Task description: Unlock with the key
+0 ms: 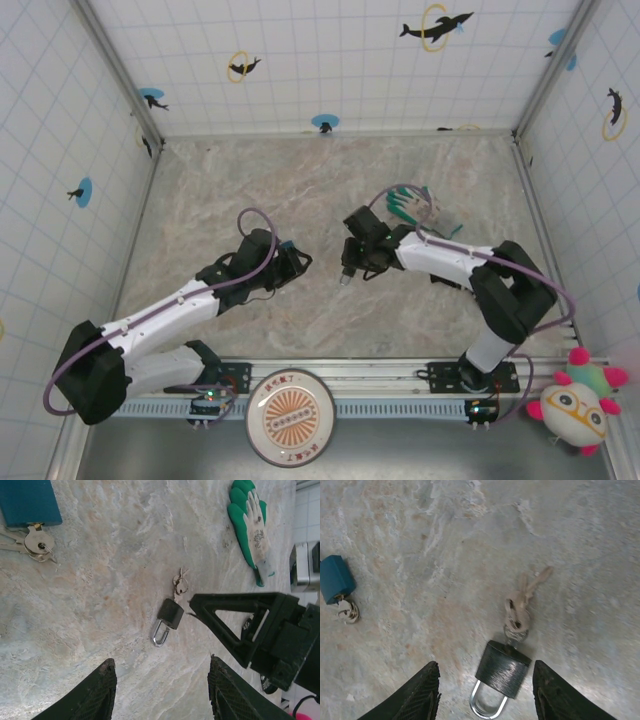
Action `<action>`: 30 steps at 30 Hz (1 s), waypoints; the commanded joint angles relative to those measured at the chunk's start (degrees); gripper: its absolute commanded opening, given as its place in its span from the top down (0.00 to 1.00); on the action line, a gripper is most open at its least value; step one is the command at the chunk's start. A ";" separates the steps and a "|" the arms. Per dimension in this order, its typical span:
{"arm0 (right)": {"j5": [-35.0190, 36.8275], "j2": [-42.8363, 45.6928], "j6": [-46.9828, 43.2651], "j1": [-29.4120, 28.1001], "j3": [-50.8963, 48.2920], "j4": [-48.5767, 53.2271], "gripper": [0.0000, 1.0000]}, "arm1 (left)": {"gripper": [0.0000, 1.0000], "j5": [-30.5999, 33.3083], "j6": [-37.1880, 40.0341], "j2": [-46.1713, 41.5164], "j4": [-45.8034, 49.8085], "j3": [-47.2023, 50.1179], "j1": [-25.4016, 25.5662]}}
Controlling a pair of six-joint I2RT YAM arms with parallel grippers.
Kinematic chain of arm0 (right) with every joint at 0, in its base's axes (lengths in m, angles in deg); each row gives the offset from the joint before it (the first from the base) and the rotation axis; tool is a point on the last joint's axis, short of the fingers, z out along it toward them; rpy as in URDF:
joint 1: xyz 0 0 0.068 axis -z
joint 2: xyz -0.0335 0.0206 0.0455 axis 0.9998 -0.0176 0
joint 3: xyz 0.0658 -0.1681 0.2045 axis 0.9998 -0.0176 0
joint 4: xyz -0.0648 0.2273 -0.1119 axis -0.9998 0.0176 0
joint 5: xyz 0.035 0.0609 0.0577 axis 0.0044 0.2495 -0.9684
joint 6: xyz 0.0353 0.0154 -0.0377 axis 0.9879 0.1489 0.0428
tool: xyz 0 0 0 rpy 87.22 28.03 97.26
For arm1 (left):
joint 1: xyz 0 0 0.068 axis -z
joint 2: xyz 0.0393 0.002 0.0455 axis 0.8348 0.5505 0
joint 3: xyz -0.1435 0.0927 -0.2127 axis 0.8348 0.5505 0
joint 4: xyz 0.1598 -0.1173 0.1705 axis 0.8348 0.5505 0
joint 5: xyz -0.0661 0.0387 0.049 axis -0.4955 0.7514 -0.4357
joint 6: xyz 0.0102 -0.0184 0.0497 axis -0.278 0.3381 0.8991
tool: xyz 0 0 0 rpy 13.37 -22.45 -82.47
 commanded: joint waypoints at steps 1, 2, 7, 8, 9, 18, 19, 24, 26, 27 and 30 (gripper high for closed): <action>1.43 -3.61 1.69 -1.13 3.71 6.34 0.48 | 0.49 1.12 -0.22 -0.35 1.62 1.10 -0.36; 1.64 -4.42 2.12 -1.52 4.25 6.41 0.48 | 0.49 1.15 -0.22 -0.29 1.73 1.20 -0.36; 3.68 -7.34 4.10 -2.29 6.77 8.15 0.48 | 0.49 1.17 -0.44 -0.64 1.63 1.77 -0.36; 4.25 -7.95 4.06 -2.48 7.39 8.84 0.47 | 0.49 1.14 -0.48 -0.73 1.63 1.85 -0.36; 4.54 -8.48 4.13 -2.63 7.98 9.35 0.47 | 0.49 1.22 -0.44 -0.78 1.64 1.93 -0.36; 3.74 -11.61 6.27 -2.78 8.36 8.23 0.51 | 0.49 1.38 -0.49 -0.18 1.59 1.85 -0.36; 3.72 -11.74 6.18 -2.96 8.49 8.24 0.51 | 0.49 1.33 -0.49 -0.11 1.61 1.77 -0.36; 3.99 -12.91 5.28 -3.17 8.99 9.30 0.54 | 0.50 1.32 -0.73 0.23 1.23 1.93 -0.36; 4.39 -13.41 4.24 -3.65 9.33 10.38 0.58 | 0.50 1.22 -0.75 0.41 1.12 1.95 -0.36; 4.65 -13.56 3.92 -3.74 9.29 10.73 0.58 | 0.50 1.26 -0.82 0.39 1.03 2.05 -0.41; 5.96 -13.70 2.52 -4.30 9.15 11.50 0.63 | 0.50 1.13 -0.93 0.20 0.70 2.37 -0.36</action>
